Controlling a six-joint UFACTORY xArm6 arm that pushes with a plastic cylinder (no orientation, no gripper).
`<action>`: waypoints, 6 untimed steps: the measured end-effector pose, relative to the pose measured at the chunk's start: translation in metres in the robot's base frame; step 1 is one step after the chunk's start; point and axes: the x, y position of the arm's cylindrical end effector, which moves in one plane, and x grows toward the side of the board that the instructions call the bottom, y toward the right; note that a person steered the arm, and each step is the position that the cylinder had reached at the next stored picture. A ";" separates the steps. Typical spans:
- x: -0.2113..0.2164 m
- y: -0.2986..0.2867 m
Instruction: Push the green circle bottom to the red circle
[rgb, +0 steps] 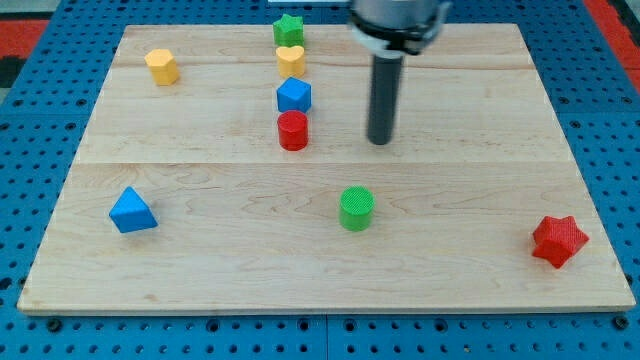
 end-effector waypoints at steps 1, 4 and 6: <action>0.040 0.024; 0.126 -0.053; 0.091 -0.092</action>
